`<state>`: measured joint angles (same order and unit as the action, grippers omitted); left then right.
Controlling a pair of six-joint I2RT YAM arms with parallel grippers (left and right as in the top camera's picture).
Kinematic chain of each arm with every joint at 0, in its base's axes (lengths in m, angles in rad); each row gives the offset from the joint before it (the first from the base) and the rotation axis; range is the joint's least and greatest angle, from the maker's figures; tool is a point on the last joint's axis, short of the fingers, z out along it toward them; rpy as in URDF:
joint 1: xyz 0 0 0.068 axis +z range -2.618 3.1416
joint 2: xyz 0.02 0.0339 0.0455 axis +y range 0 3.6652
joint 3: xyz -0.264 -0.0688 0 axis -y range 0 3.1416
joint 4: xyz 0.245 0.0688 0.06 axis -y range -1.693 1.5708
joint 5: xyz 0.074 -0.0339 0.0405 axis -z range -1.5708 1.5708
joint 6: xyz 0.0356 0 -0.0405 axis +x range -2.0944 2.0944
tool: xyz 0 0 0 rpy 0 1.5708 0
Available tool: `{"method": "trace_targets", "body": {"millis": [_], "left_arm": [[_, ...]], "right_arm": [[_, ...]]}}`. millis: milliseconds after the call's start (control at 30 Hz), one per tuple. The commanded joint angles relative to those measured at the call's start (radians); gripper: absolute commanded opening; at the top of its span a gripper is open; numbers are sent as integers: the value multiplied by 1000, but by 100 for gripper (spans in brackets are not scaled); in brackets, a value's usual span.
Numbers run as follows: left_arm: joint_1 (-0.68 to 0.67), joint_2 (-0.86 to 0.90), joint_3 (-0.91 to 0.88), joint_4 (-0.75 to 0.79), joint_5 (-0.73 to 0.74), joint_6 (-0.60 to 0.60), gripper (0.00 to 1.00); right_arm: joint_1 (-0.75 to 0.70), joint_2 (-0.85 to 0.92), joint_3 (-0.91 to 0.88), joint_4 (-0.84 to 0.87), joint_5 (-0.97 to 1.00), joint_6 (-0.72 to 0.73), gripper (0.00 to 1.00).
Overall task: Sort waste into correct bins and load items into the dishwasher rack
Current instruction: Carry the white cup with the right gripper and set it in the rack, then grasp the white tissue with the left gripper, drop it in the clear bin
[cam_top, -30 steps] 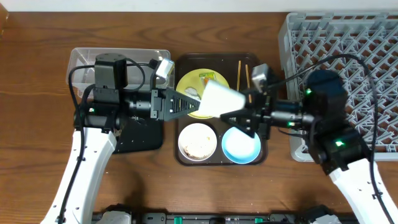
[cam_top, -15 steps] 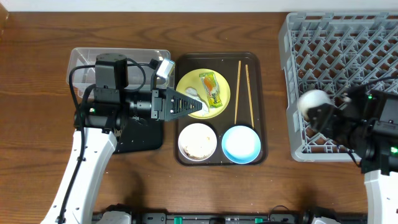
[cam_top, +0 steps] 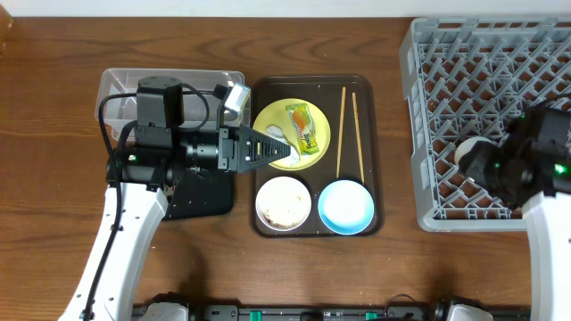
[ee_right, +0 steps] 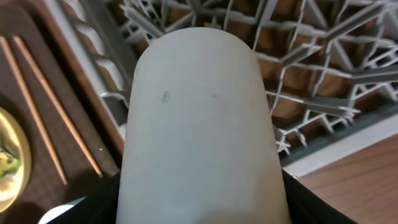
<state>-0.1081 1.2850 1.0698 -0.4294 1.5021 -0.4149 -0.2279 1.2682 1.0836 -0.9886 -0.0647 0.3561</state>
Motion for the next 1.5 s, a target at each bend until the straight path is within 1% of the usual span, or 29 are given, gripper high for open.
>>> {"method": "trace_targets", "body": {"millis": [0,200,233,267,300,333,400,500,600,667,700,800,867,933,1000,1067,1133,1267,1367,1467], "left_arm": [[0,-4,14,1,-6,17,77],[0,-4,14,1,-6,17,78],[0,-4,14,0,-6,17,77],[0,-4,14,-3,-6,17,77],[0,-4,14,-3,-6,17,77],[0,-4,14,-7,-7,17,77],[0,-4,14,-10,-6,17,77],[0,-4,14,-10,-24,17,77],[-8,-4,14,-11,-90,16,75],[-26,-4,14,-14,-174,17,73],[-41,-4,14,-26,-243,17,73],[-125,-4,14,-106,-593,18,72],[-199,1,14,-162,-874,17,72],[-279,18,14,-189,-1140,18,72],[-348,51,14,-194,-1318,18,72],[-391,98,14,-173,-1370,29,72],[-406,152,19,-144,-1373,40,72],[-394,283,57,-92,-1441,41,71],[-393,383,104,-66,-1476,68,69],[-392,489,156,-63,-1562,73,67]], "right_arm": [[8,46,16,-8,-70,1,51],[59,126,16,-20,-69,9,50],[63,138,16,-23,-45,31,55],[65,145,16,-24,-32,43,62],[65,153,16,-25,-29,53,75],[65,156,16,-26,-30,62,84],[65,154,21,-26,-29,70,88],[65,146,59,-32,-49,61,92],[65,121,131,-52,-150,12,98],[65,99,170,-46,-262,-19,99],[65,86,185,-35,-336,-44,99],[65,52,193,6,-509,-108,99],[67,40,193,12,-568,-117,99],[77,37,193,10,-615,-170,99],[97,37,192,4,-646,-200,99],[125,37,190,5,-650,-202,99],[151,37,190,6,-650,-220,99],[192,37,190,8,-646,-220,99],[214,37,190,9,-642,-219,99],[225,37,190,8,-639,-219,98]]}}
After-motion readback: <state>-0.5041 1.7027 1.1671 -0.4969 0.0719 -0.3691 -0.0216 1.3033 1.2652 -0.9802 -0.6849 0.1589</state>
